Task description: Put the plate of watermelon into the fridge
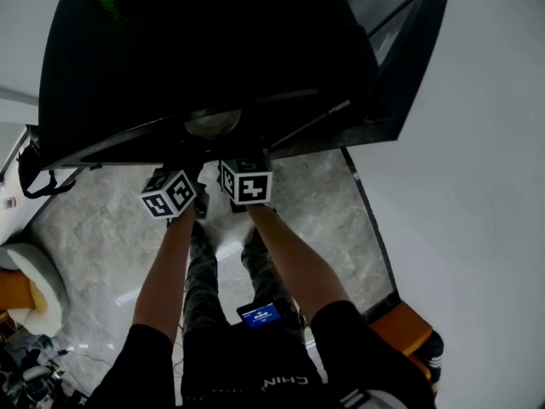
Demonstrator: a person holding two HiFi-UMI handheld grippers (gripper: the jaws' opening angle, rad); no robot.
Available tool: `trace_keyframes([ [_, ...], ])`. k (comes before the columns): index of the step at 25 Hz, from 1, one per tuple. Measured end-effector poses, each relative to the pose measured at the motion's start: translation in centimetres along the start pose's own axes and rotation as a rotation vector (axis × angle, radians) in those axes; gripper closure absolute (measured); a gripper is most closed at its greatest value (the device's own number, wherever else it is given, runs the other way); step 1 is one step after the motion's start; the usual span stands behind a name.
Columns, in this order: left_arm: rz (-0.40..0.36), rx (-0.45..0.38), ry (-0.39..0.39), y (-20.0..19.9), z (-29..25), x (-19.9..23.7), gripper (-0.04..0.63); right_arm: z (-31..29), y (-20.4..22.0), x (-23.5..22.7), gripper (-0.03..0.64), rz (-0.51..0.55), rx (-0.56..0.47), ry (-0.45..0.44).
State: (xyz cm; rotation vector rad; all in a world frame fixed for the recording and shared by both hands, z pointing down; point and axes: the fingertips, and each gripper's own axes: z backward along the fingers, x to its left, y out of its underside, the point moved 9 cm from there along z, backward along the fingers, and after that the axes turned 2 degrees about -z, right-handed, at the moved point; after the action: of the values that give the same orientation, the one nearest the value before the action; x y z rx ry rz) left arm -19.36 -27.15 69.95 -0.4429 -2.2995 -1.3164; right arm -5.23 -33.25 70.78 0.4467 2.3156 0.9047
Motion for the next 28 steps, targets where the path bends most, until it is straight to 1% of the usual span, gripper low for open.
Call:
trace_keyframes([
  [1,-0.051,0.017,-0.010,-0.1,-0.3,-0.2,0.502,-0.1,0.0,0.0,0.513,0.031,0.002,0.009],
  [2,-0.083,0.033,-0.014,-0.1,-0.6,-0.5,0.502,-0.3,-0.1,0.1,0.518,0.062,0.006,0.017],
  [5,-0.157,0.067,-0.029,-0.4,-1.8,-0.6,0.511,-1.0,-0.4,-0.1,0.518,0.103,0.000,0.023],
  [7,-0.183,0.079,-0.036,-0.7,-2.4,-0.5,0.519,-1.2,-1.1,0.2,0.525,0.114,-0.005,0.019],
  [11,-0.208,0.080,-0.036,-1.4,-3.3,-0.1,0.539,-2.0,-2.2,0.2,0.537,0.136,-0.003,0.020],
  [17,-0.274,0.120,-0.029,-2.5,-4.7,0.0,0.540,-3.3,-3.4,0.1,0.559,0.168,0.003,0.047],
  [20,-0.278,0.145,-0.017,-3.0,-5.3,0.1,0.540,-3.8,-4.0,0.2,0.574,0.197,0.026,0.062],
  [24,-0.278,0.158,-0.022,-3.4,-4.8,0.0,0.544,-3.5,-4.6,0.6,0.581,0.256,0.051,0.071],
  [26,-0.278,0.162,-0.014,-3.1,-4.0,-0.4,0.545,-2.7,-4.4,0.6,0.583,0.247,0.061,0.071],
  [28,-0.273,0.161,0.019,-2.8,-3.2,-0.9,0.560,-1.8,-4.2,0.7,0.589,0.233,0.076,0.058],
])
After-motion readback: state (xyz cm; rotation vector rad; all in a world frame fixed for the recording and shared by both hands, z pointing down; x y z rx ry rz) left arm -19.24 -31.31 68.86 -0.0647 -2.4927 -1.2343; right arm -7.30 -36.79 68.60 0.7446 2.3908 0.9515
